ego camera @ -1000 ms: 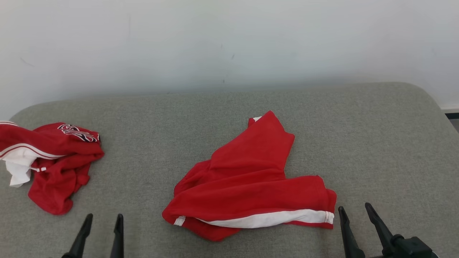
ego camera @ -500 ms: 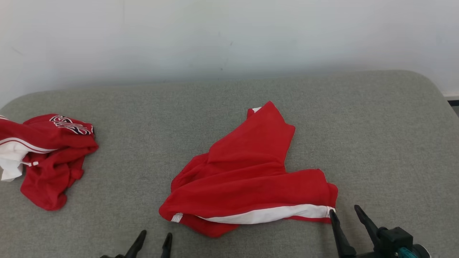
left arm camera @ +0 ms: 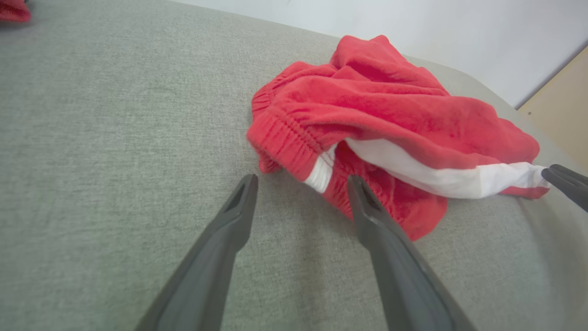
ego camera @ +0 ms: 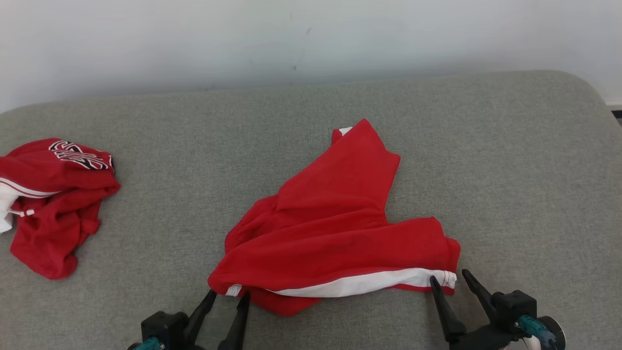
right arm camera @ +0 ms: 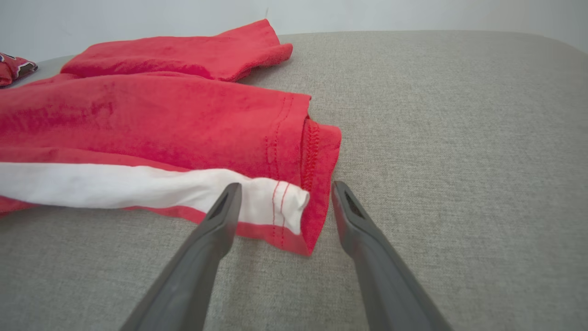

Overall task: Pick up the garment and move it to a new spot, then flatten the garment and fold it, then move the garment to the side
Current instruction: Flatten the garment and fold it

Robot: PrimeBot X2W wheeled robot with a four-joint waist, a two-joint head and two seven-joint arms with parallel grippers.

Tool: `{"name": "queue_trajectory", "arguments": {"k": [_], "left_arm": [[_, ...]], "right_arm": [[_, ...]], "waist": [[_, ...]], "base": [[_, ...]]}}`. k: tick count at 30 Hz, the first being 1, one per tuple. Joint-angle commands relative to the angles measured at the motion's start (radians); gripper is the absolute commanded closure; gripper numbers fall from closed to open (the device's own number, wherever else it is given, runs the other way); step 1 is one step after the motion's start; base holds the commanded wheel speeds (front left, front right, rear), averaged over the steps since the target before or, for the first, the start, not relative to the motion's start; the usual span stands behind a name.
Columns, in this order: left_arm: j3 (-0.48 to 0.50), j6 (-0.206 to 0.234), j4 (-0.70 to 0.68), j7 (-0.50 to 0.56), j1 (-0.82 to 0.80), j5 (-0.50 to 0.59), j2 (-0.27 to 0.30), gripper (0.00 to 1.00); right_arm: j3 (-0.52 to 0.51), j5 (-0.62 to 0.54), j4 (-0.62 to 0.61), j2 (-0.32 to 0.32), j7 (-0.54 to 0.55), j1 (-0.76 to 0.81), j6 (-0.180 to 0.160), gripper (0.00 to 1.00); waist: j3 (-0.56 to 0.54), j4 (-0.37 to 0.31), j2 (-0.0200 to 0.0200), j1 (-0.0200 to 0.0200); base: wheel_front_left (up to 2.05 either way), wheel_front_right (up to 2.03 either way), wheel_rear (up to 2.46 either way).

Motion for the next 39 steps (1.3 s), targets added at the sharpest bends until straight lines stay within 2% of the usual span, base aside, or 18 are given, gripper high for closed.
{"name": "queue_trajectory", "arguments": {"k": [1,4,5,6,7,8,12,17,23,28,34,35,39], "left_arm": [[-0.006,0.001,0.006,-0.001,-0.018,-0.015,-0.002,0.00],[-0.025,0.001,0.015,-0.001,-0.041,-0.024,-0.002,0.00],[-0.031,0.001,0.019,-0.001,-0.047,-0.026,-0.003,0.02],[-0.038,0.001,0.023,-0.001,-0.054,-0.028,-0.003,0.23],[-0.045,0.001,0.026,-0.001,-0.060,-0.032,-0.004,0.78],[-0.052,0.001,0.024,-0.001,-0.062,-0.030,-0.004,1.00],[-0.035,0.001,-0.020,-0.001,-0.040,-0.030,0.006,1.00],[-0.003,0.001,-0.136,-0.001,0.000,-0.051,0.022,1.00],[-0.002,0.001,-0.255,-0.001,-0.076,-0.031,0.085,1.00],[-0.069,0.001,-0.297,0.011,-0.237,-0.038,0.177,1.00],[-0.169,0.001,-0.332,0.111,-0.551,-0.081,0.290,1.00],[-0.169,0.001,-0.332,0.111,-0.551,-0.081,0.290,1.00],[-0.234,0.001,-0.319,0.184,-0.810,-0.144,0.340,1.00]], "right_arm": [[0.006,0.011,0.010,-0.001,0.000,-0.014,-0.002,0.00],[0.018,0.021,0.031,0.007,0.000,-0.035,-0.002,0.00],[0.025,0.023,0.038,0.009,0.000,-0.041,-0.002,0.59],[0.030,0.026,0.041,0.008,0.000,-0.047,-0.002,0.87],[0.034,0.033,0.042,0.009,0.000,-0.052,-0.002,1.00],[0.040,0.035,0.044,0.011,0.000,-0.055,-0.002,1.00],[0.032,0.041,0.004,0.014,-0.001,-0.051,-0.002,1.00],[0.009,0.032,-0.108,0.007,0.000,-0.025,-0.002,1.00],[0.006,0.037,-0.247,-0.007,0.000,-0.063,-0.002,1.00],[0.014,0.105,-0.305,-0.026,0.000,-0.172,-0.002,1.00],[0.020,0.196,-0.313,-0.091,0.005,-0.404,-0.002,1.00],[0.020,0.196,-0.313,-0.091,0.005,-0.404,-0.002,1.00],[0.007,0.265,-0.302,-0.143,0.036,-0.610,-0.002,1.00]], "waist": [[0.014,0.000,-0.0001,-0.0001],[0.026,0.002,-0.0001,-0.0001],[0.028,0.003,-0.0001,-0.0001],[0.030,0.004,-0.0001,-0.0001],[0.031,0.005,-0.0001,-0.0001],[0.030,0.005,-0.0001,-0.0001],[0.028,0.001,-0.0001,-0.0001],[0.026,0.001,-0.0001,-0.0001],[0.042,-0.002,-0.0001,-0.0001],[0.085,-0.017,-0.0001,-0.0001],[0.214,-0.029,-0.0001,-0.0001],[0.214,-0.029,-0.0001,-0.0001],[0.330,-0.027,-0.0001,-0.0001]], "base": [[0.00,0.00,0.00],[0.00,0.00,0.00],[0.00,0.00,0.00],[0.00,0.00,0.00],[0.00,0.00,0.00],[0.00,0.00,0.00],[0.00,0.00,0.00],[0.00,0.00,0.00],[0.00,0.00,0.00],[0.00,0.00,0.00],[0.00,0.00,0.00],[0.00,0.00,0.00],[0.00,0.00,0.00]]}}
